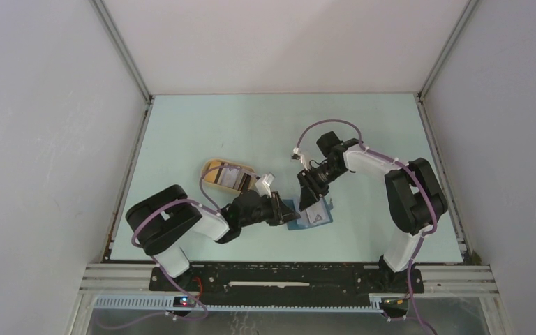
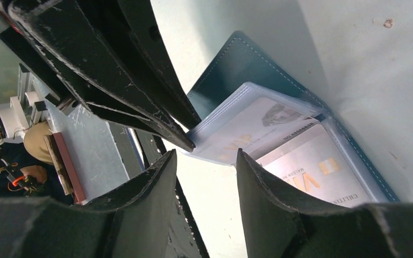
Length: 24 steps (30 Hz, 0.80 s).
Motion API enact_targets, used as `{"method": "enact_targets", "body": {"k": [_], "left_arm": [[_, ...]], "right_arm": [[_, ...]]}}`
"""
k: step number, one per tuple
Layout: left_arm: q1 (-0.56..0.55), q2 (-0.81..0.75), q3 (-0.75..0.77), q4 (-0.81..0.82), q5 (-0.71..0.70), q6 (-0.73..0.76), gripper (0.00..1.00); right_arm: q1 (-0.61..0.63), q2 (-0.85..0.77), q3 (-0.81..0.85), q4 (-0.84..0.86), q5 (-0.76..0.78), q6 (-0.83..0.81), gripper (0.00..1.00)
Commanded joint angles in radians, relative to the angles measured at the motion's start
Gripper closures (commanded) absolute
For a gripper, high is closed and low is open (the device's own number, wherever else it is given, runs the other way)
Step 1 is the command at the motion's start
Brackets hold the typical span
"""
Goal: Put the credit cards into the card holder
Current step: Turn over the card slot in the card holder.
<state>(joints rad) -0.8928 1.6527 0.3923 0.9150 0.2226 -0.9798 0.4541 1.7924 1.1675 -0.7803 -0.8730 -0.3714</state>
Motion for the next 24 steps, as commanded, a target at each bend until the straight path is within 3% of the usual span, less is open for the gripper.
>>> {"method": "enact_targets", "body": {"k": [1, 10, 17, 21, 24], "left_arm": [[0.021, 0.015, 0.019, 0.097, 0.027, -0.026, 0.80], [0.054, 0.080, -0.001, 0.235, 0.069, -0.080, 0.85], [0.062, 0.103, -0.001, 0.255, 0.083, -0.089, 0.90], [0.061, 0.112, 0.005, 0.258, 0.087, -0.096, 0.92], [0.062, 0.124, 0.008, 0.266, 0.089, -0.105, 0.93]], "right_arm": [[0.004, 0.005, 0.025, 0.006, 0.029, -0.006, 0.46], [0.044, -0.097, -0.010, 0.027, 0.161, -0.124, 0.40], [0.045, -0.373, -0.233, 0.263, 0.190, -0.268, 0.38], [0.076, -0.517, -0.411, 0.439, 0.187, -0.387, 0.23], [0.108, -0.532, -0.444, 0.496, 0.243, -0.379, 0.19]]}}
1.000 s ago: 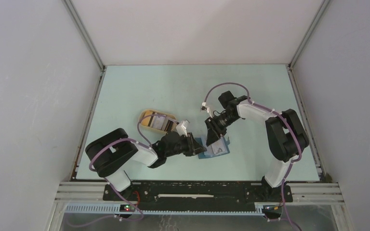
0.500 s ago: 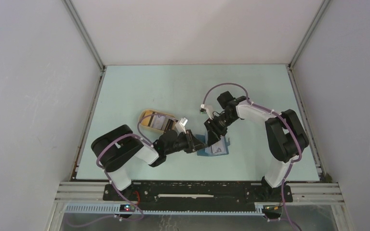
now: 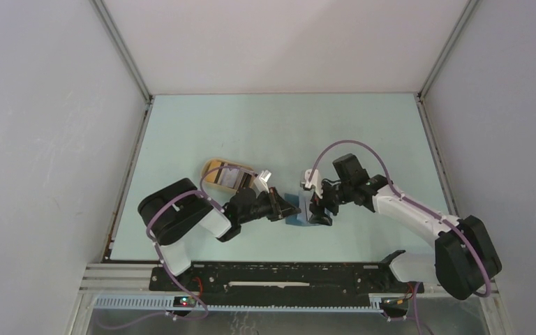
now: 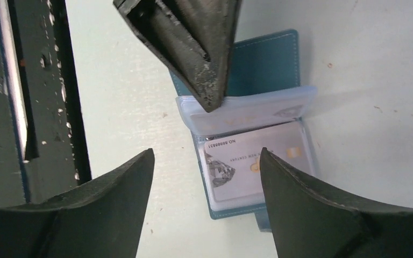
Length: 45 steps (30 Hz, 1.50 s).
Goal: Put the credit cards into the card holder
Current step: Turn over the card slot in the card holder.
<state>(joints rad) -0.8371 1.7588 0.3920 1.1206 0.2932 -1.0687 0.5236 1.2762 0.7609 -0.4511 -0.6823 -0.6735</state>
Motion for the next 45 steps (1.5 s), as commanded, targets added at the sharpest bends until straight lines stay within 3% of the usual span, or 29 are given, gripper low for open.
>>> {"method": "enact_targets", "body": {"k": [1, 8, 30, 36, 45], "left_arm": [[0.006, 0.020, 0.010, 0.063, 0.019, -0.020, 0.93], [0.006, 0.029, 0.015, 0.070, 0.021, -0.025, 0.93], [0.006, 0.031, 0.010, 0.075, 0.022, -0.026, 0.93], [0.006, 0.033, 0.008, 0.083, 0.023, -0.029, 0.92], [0.007, 0.035, 0.005, 0.082, 0.021, -0.031, 0.80]], "right_arm": [[0.055, -0.009, -0.041, 0.181, 0.086, -0.071, 0.18], [0.153, 0.065, -0.050, 0.281, 0.270, -0.015, 0.18], [0.181, 0.084, -0.026, 0.232, 0.262, -0.006, 0.17], [0.170, 0.086, -0.010, 0.221, 0.295, 0.010, 0.22], [0.119, 0.052, -0.009, 0.203, 0.285, 0.012, 0.28]]}}
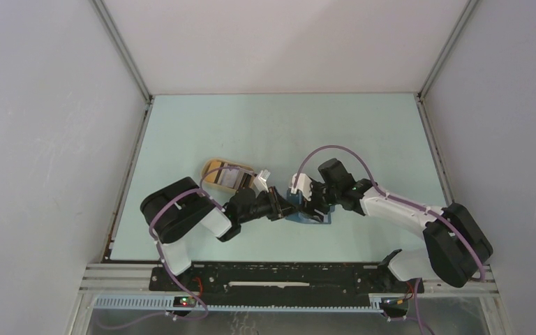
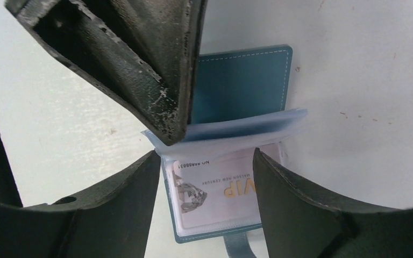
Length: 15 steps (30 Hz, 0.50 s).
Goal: Put the credit cards into the card holder
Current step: Turn over the card slot in the card holder.
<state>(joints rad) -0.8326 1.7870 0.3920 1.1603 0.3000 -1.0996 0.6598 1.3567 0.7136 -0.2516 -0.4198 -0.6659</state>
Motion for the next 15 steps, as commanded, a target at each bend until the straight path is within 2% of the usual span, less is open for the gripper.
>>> {"method": "enact_targets", "body": {"k": [1, 11, 15], "left_arm": [[0.003, 0.006, 0.004, 0.042, 0.014, 0.000, 0.80], [0.013, 0.011, 0.010, 0.013, 0.014, 0.010, 0.80], [0.017, -0.006, 0.010, -0.053, -0.007, 0.034, 0.80]], "right_arm": [[-0.017, -0.028, 0.038, 0.003, 0.025, 0.003, 0.29], [-0.044, -0.035, 0.047, -0.025, 0.021, 0.002, 0.30], [-0.068, -0.047, 0.053, -0.060, 0.019, -0.016, 0.30]]}}
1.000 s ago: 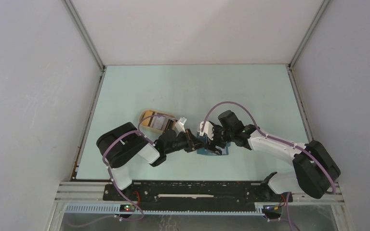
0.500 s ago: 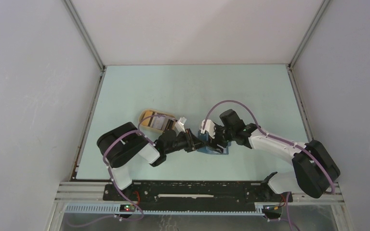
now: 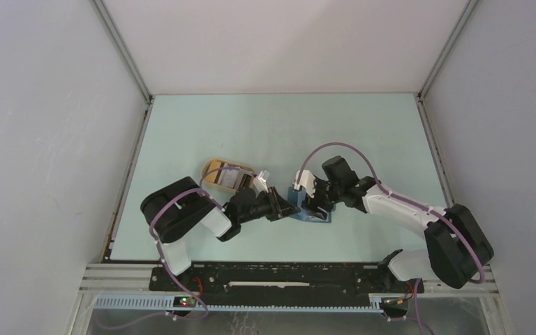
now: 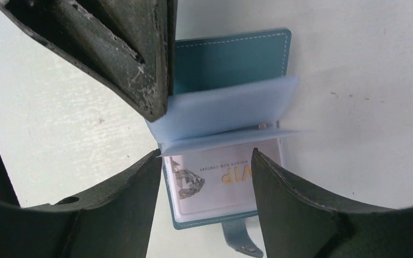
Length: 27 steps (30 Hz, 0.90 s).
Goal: Put the credit cards into the card holder
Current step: Turn over the card slot in the card holder.
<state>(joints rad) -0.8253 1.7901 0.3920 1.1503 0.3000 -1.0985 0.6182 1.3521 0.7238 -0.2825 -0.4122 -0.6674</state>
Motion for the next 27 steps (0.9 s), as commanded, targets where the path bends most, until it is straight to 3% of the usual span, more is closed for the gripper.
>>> {"method": "enact_targets", "body": {"k": [1, 11, 19, 23, 27], "left_arm": [[0.010, -0.017, 0.011, -0.069, -0.015, 0.043, 0.80], [0.009, -0.078, 0.050, -0.274, -0.057, 0.136, 0.81], [0.010, -0.095, 0.069, -0.340, -0.065, 0.168, 0.82], [0.009, -0.100, 0.081, -0.355, -0.060, 0.178, 0.83], [0.009, -0.109, 0.088, -0.369, -0.053, 0.185, 0.84]], "right_arm": [[-0.039, -0.047, 0.046, -0.039, 0.004, -0.018, 0.29], [-0.151, -0.071, 0.090, -0.189, -0.071, -0.082, 0.25], [-0.267, -0.151, 0.120, -0.242, -0.177, -0.068, 0.24], [-0.282, -0.180, 0.131, -0.227, -0.313, 0.018, 0.27], [-0.190, -0.103, 0.145, -0.161, -0.344, 0.183, 0.40]]}}
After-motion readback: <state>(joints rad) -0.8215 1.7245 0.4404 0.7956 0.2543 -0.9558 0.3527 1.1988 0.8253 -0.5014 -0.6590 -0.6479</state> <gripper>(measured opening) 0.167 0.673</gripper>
